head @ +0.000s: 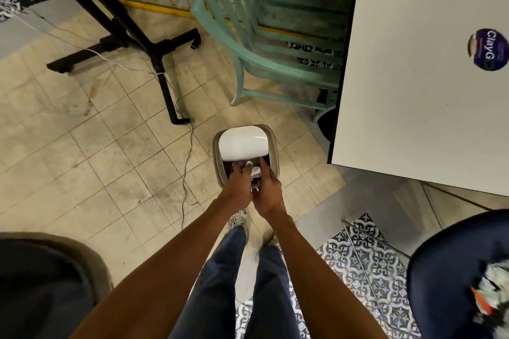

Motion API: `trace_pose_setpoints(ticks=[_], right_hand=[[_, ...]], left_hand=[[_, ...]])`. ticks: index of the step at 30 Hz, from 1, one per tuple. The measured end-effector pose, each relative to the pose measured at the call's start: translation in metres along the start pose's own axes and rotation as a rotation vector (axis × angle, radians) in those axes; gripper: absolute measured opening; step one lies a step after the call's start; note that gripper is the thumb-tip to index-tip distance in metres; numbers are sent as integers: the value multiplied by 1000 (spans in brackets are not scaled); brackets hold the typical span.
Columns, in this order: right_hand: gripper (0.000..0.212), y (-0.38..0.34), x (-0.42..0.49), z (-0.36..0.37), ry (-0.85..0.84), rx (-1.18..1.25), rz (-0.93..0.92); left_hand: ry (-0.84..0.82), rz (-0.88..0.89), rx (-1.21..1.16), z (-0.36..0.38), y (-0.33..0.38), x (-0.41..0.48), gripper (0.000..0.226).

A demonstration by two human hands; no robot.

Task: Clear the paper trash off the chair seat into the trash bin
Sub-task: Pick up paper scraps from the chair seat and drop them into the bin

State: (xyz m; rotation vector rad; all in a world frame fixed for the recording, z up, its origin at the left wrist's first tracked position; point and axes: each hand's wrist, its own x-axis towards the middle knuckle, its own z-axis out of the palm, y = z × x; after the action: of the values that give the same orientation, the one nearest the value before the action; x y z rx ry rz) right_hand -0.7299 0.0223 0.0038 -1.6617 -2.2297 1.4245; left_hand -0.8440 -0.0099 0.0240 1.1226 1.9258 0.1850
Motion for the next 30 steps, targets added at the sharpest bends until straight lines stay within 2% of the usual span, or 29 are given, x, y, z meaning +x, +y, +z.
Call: trace_pose_setpoints(ticks=[2,5,6,11,14,22,30], right_hand=[[56,-3,-5,-3,-4,6,37],[88,-6,-15,-18,-43,-27,65],[90,-9,-20,-24,-29,-33,63],[63,-21,-51,-53,85,20,79],[54,-16,-78,-84,157,11,60],[49,45,-182,-162,371,-124,38],[47,151,-293,-237,569,-104,216]], left_hand=[[42,49,-44,1,-2,-4,81],[35,68,26,-8,0,-19,80],[35,58,72,-10,2,-25,77],[95,-3,200,-17,16,-59,64],[135,82,221,-16,36,-80,61],[219,283,308,25,121,-140,64],[206,495,327,94,241,-180,52]])
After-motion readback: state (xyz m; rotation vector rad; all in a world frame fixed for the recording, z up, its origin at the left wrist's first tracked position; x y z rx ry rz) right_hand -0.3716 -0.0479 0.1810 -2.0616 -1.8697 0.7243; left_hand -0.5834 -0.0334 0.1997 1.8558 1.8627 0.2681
